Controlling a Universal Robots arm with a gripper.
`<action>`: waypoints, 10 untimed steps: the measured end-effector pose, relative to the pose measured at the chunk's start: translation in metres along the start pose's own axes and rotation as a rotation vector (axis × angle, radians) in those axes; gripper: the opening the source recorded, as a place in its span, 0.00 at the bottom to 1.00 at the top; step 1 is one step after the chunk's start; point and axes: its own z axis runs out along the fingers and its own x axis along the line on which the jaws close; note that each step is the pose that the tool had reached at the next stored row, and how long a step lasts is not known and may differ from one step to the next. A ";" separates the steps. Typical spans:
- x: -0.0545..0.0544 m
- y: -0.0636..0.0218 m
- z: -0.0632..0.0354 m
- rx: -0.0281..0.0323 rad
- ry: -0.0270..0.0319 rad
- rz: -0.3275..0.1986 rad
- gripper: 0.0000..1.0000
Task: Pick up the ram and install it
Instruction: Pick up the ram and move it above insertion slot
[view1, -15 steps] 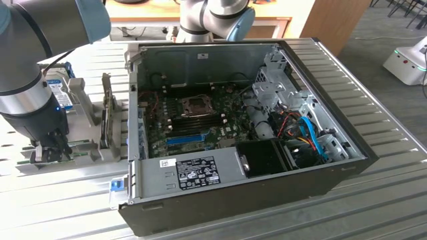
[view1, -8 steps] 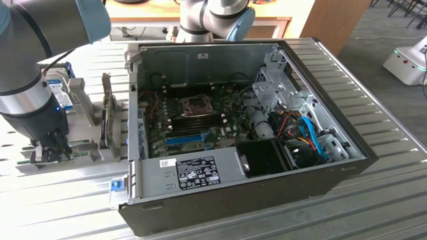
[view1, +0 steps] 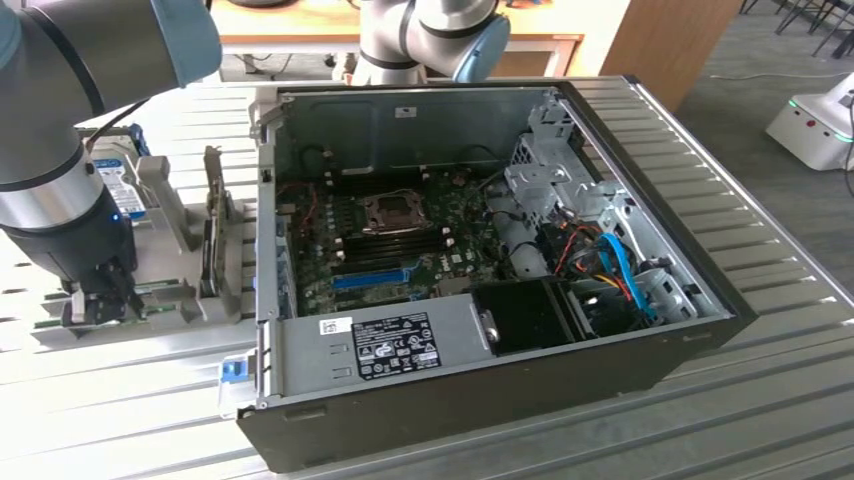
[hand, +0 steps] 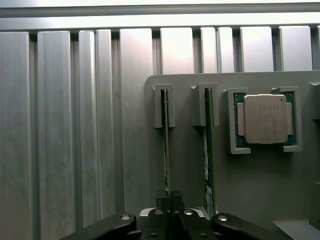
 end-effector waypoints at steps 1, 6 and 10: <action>0.000 0.0000 0.0000 0.0000 -0.0001 0.000 0.16; 0.000 0.0000 0.0000 0.0000 -0.0001 0.000 0.12; 0.000 0.0000 0.0000 0.0000 -0.0001 0.000 0.12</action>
